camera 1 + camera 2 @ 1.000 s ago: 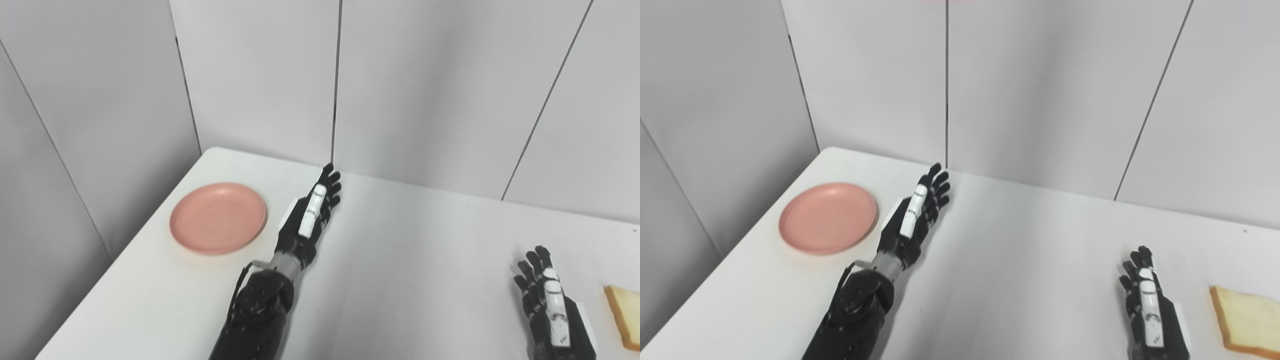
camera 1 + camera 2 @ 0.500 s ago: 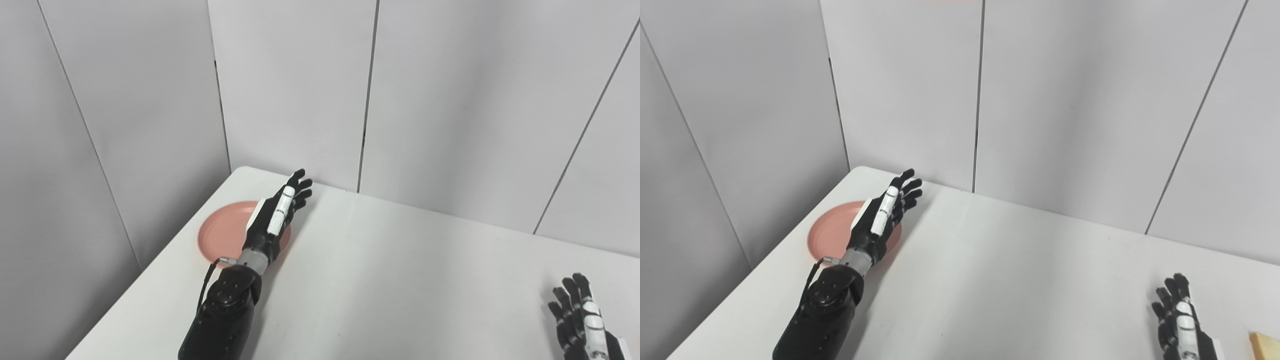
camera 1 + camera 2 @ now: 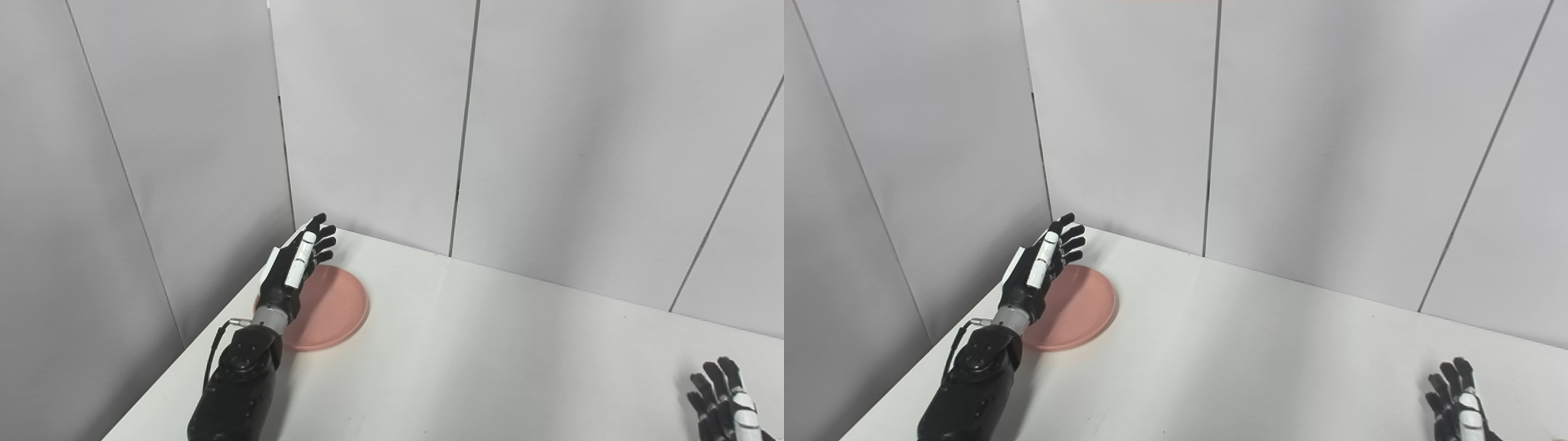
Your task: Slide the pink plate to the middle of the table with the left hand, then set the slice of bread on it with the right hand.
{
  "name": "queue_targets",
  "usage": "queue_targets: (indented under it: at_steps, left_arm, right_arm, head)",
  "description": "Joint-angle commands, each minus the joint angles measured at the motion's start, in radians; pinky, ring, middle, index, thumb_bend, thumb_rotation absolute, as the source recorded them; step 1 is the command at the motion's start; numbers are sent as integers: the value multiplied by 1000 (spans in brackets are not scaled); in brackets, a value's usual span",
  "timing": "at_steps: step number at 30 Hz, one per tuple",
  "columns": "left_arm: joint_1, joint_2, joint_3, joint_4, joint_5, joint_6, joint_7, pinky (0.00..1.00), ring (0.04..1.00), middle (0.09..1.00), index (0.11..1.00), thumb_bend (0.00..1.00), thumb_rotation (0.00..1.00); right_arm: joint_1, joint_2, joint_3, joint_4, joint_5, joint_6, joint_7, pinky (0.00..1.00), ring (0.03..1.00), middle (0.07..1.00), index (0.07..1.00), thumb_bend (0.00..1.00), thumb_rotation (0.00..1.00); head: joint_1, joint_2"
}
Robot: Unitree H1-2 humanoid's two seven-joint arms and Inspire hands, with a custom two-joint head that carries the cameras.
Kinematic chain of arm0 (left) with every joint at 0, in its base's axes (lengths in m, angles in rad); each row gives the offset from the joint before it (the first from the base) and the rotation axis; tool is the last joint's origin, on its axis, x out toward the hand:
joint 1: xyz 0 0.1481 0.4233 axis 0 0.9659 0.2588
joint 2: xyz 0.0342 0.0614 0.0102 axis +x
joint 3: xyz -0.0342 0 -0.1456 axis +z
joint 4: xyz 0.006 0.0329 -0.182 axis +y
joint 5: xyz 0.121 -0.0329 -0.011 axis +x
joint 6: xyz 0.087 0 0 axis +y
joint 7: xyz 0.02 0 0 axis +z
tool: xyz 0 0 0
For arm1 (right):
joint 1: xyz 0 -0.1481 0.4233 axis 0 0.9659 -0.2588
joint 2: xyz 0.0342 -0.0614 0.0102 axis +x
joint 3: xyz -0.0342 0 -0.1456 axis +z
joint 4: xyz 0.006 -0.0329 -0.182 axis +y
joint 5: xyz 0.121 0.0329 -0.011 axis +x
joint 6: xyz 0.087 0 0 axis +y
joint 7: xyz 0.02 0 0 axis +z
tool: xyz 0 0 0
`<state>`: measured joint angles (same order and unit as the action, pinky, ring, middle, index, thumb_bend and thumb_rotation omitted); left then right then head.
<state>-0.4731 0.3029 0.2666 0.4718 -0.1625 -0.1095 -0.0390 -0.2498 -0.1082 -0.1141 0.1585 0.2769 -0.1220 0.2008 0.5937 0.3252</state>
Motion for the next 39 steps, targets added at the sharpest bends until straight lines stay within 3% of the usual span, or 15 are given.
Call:
queue_targets:
  at_steps: [1,9,19,39]
  left_arm:
    - [-60,56,18,-4,-1,-52,11,807,840,852,870,641,928]
    - [-70,97,50,30,-12,-33,23,784,821,841,853,642,921]
    - [-82,156,64,150,-29,-90,7,797,836,852,850,615,958]
    - [-98,192,58,301,-11,-173,15,852,841,834,827,633,953]
  right_arm:
    - [-13,-3,-5,-2,19,-57,19,991,970,981,994,450,952]
    - [-12,3,-8,-9,24,-52,14,967,951,961,974,457,925]
    - [-11,4,-9,-17,29,-58,18,955,947,961,969,476,915]
    - [-6,8,-10,-30,31,-55,14,940,940,953,961,480,898]
  head:
    - [0,1]
    - [2,4]
    - [3,5]
    - [5,9]
